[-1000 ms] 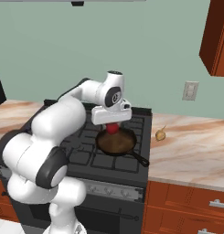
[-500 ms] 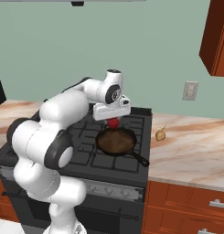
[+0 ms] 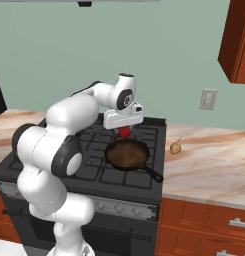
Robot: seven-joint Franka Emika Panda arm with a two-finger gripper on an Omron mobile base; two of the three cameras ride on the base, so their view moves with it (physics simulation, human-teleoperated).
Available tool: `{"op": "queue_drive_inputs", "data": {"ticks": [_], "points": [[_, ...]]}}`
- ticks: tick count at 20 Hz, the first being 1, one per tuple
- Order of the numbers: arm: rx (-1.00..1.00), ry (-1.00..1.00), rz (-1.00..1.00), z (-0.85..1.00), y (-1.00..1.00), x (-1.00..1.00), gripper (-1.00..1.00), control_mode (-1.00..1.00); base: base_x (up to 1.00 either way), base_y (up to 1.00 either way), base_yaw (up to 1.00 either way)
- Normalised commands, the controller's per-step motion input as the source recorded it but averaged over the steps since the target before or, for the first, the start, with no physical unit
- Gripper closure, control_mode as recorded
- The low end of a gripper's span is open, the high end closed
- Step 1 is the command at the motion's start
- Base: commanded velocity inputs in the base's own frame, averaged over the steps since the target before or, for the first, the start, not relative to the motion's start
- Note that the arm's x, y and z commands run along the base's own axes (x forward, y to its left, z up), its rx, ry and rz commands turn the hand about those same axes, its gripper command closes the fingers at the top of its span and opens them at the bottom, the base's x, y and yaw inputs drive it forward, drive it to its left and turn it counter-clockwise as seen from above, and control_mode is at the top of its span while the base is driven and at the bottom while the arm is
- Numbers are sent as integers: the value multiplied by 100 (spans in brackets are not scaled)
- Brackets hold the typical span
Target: Place the pan on the front right burner on the stove. Then place the tomato and the onion in the pan and turn on the front right burner.
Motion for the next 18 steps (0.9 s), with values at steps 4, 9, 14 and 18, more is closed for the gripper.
{"op": "queue_drive_inputs", "data": {"ticks": [4,9,14,18], "points": [[0,0,2,-18,0,0,100,-100,0,0,0],[0,0,2,-28,0,0,100,-100,0,0,0],[0,0,2,-27,0,0,100,-100,0,0,0],[0,0,1,-31,0,0,100,-100,0,0,0]]}}
